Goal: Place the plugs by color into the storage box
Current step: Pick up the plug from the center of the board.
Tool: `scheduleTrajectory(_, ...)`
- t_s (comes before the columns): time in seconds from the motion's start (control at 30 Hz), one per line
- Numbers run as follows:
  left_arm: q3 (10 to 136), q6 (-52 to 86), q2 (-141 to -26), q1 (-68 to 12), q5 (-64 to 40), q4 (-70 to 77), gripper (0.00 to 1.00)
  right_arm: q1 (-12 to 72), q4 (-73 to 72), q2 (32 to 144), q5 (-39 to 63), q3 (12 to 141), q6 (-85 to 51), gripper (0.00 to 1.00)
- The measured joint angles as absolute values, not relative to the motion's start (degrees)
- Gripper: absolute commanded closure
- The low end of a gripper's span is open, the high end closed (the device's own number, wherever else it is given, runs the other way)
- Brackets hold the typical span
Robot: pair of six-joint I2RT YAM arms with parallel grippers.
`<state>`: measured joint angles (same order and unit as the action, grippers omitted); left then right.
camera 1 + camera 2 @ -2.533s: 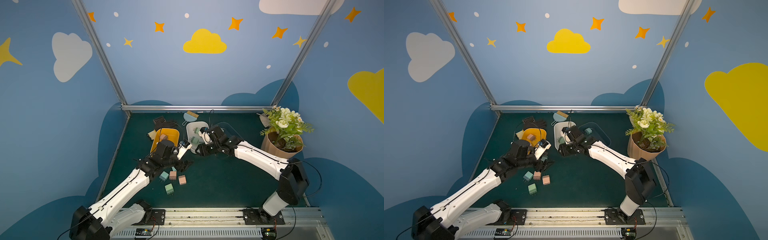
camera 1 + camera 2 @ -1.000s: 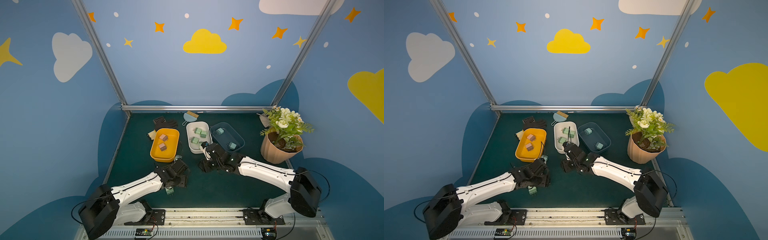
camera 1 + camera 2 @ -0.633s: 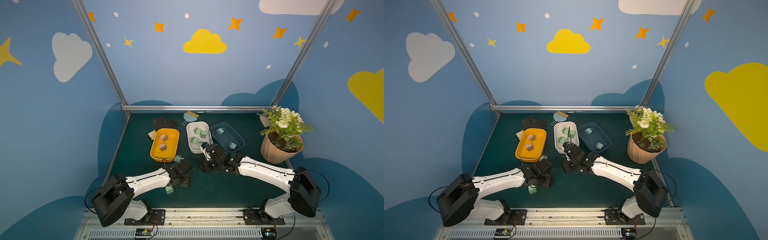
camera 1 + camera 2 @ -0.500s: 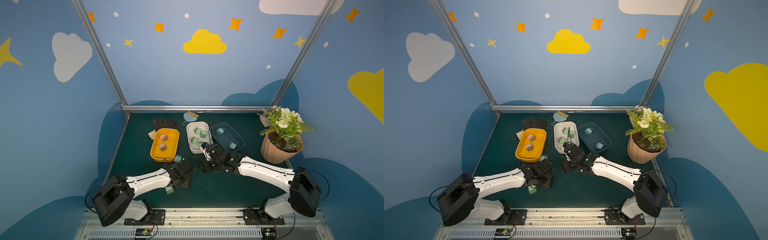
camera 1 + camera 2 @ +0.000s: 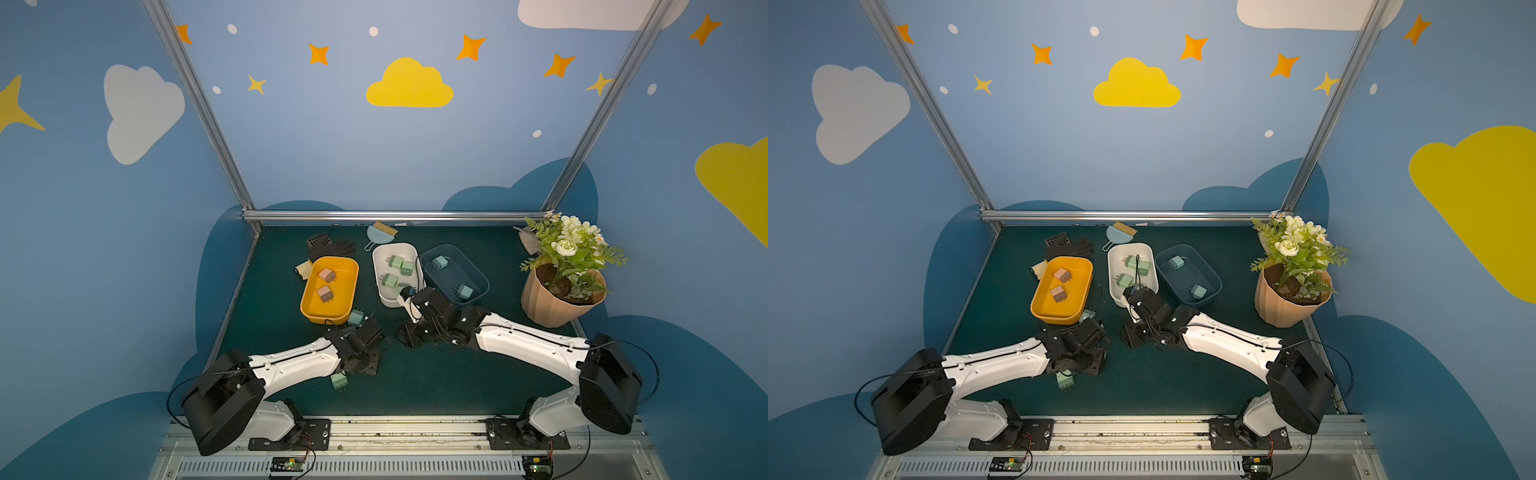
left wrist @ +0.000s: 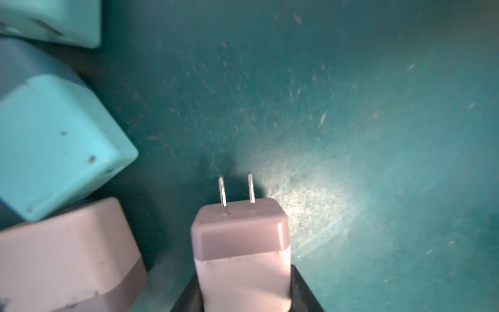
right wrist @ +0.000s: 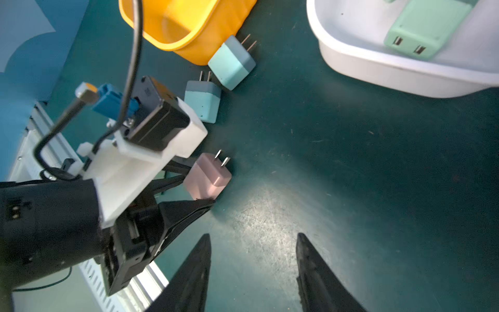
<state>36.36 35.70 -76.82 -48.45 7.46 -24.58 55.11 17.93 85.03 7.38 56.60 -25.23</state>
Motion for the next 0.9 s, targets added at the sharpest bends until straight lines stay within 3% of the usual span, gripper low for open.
scheduleTrajectory(0.37,36.0,34.5,-74.2,-48.5,8.6,-25.2,0.67,55.1,15.2,83.4,13.2,52.8,-25.0,0.5)
scheduleTrajectory(0.73,39.1,29.2,-64.8,-48.1,12.2,-28.8,0.73,55.1,12.9,77.5,10.5,51.4,-24.8,0.49)
scheduleTrajectory(0.9,43.1,24.3,-62.9,-43.7,11.2,-29.1,0.76,55.1,12.5,76.7,7.9,51.7,-24.5,0.49)
